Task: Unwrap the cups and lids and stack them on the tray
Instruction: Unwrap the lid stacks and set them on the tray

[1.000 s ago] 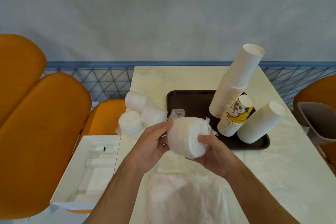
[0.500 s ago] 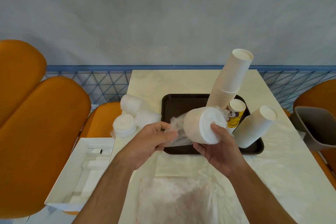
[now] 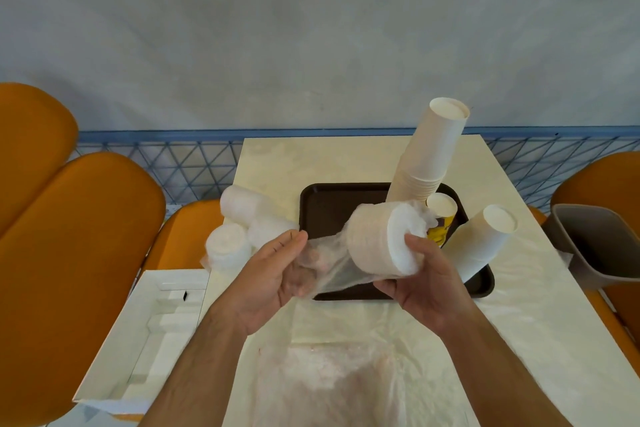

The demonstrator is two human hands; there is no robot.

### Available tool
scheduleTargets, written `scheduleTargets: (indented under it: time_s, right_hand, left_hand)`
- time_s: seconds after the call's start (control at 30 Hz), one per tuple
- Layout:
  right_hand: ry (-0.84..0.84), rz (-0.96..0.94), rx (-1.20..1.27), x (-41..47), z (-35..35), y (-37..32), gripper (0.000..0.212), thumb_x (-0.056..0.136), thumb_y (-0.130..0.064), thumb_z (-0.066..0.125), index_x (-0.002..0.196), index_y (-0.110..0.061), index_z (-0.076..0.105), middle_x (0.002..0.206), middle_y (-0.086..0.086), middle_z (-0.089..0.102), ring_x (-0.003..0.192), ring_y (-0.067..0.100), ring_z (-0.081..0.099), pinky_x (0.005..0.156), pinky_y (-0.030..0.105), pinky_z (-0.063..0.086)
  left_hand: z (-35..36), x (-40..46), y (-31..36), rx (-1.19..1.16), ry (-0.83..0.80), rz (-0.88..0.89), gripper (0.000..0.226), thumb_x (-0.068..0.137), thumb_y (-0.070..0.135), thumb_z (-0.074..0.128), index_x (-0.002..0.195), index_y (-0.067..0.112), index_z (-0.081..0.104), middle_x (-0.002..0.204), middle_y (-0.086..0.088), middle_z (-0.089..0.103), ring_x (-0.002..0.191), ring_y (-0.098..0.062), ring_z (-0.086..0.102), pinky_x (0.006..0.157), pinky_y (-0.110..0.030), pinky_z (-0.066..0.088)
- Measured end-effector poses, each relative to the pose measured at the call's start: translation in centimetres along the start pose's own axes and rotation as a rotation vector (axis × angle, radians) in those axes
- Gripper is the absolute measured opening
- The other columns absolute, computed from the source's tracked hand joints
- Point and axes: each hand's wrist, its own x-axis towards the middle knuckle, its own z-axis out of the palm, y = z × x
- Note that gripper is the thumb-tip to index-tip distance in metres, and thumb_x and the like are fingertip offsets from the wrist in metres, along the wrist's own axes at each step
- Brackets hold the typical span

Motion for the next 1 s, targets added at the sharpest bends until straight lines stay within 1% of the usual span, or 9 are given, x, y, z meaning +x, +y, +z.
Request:
scheduleTargets:
  time_s: [0.07,0.17,0.27,0.37,0.47,0.7,0.8,0.9,1.0]
  right_hand:
    - [0.021,0.004,0.011,-0.2,0.0,-0.4,0.079,0.048,-0.020,0.090,0.123,-0.021,0.062,0.107,0.013,0.068,0.086,0.030,0.073,0.060,0.038,0.061]
    - [0.064,-0.019,0.028,-0.2,-0.1,-1.0,0.077,0.052,-0.020,0.084,0.125,-0.021,0.060,0.118,0.015,0.061,0.088,0.033,0.074,0.063,0.040,0.061]
    - [0.063,-0.017,-0.014,-0.3,0.0,-1.3,0.077,0.051,-0.021,0.083,0.124,-0.021,0.059,0.116,0.013,0.061,0.090,0.031,0.073,0.063,0.040,0.060]
    - [0.043,-0.007,-0.072,-0.5,0.1,-1.4,0.075,0.051,-0.023,0.083,0.122,-0.020,0.059,0.111,0.012,0.062,0.086,0.028,0.072,0.061,0.039,0.058]
    - [0.061,-0.006,-0.132,-0.6,0.0,-1.4,0.072,0.047,-0.024,0.082,0.116,-0.022,0.061,0.104,0.008,0.064,0.090,0.026,0.069,0.060,0.036,0.058]
    - [0.061,0.035,-0.096,-0.4,-0.4,-1.1,0.067,0.048,-0.023,0.081,0.113,-0.023,0.065,0.091,0.007,0.071,0.085,0.027,0.066,0.057,0.033,0.054]
    - [0.056,0.091,-0.173,-0.6,-0.6,-1.1,0.073,0.046,-0.027,0.081,0.117,-0.021,0.063,0.093,0.009,0.071,0.086,0.030,0.066,0.059,0.038,0.056]
    - [0.066,0.102,-0.232,-0.8,-0.6,-1.2,0.082,0.045,-0.028,0.081,0.124,-0.021,0.059,0.109,0.013,0.065,0.097,0.035,0.065,0.062,0.040,0.059]
    - [0.066,0.066,-0.299,-0.7,-0.6,-1.4,0.090,0.046,-0.026,0.082,0.132,-0.017,0.056,0.118,0.015,0.064,0.099,0.034,0.068,0.063,0.041,0.060]
  left_hand:
    - [-0.3,-0.2,0.0,0.151,-0.046,-0.100,0.028,0.082,0.036,0.067,0.091,0.009,0.065,0.093,-0.011,0.073,0.075,-0.021,0.064,0.075,-0.034,0.049]
    - [-0.6,-0.5,0.6,0.381,-0.264,-0.209,0.030,0.085,0.016,0.075,0.107,0.000,0.062,0.080,-0.012,0.068,0.058,-0.015,0.049,0.063,-0.028,0.044]
    - [-0.6,-0.4,1.1,0.480,-0.329,-0.176,0.007,0.083,0.002,0.074,0.085,0.008,0.077,0.070,-0.006,0.066,0.061,-0.011,0.057,0.062,-0.021,0.050]
    - [-0.8,0.3,0.7,0.272,-0.232,0.059,0.008,0.072,0.011,0.079,0.070,0.005,0.076,0.085,-0.017,0.069,0.089,-0.022,0.067,0.082,-0.026,0.053]
    - [-1.0,1.0,0.5,-0.133,-0.140,0.155,0.017,0.062,0.018,0.085,0.071,0.009,0.073,0.099,-0.016,0.066,0.105,-0.031,0.063,0.090,-0.046,0.047]
    - [-1.0,0.8,1.1,-0.236,-0.298,0.320,0.004,0.075,0.019,0.074,0.073,0.016,0.073,0.105,-0.009,0.067,0.107,-0.028,0.064,0.081,-0.052,0.051]
    - [-1.3,0.8,1.4,-0.272,-0.275,0.236,0.022,0.073,0.025,0.082,0.067,0.012,0.066,0.097,-0.016,0.067,0.082,-0.025,0.069,0.068,-0.041,0.058]
    - [-1.1,0.7,2.1,0.054,-0.237,0.141,0.031,0.092,0.031,0.055,0.077,0.007,0.067,0.090,-0.019,0.066,0.070,-0.022,0.066,0.064,-0.033,0.056]
    - [-1.0,0.8,2.8,0.393,-0.190,-0.046,0.044,0.084,0.044,0.064,0.103,0.005,0.069,0.093,-0.013,0.069,0.082,-0.021,0.066,0.074,-0.031,0.056]
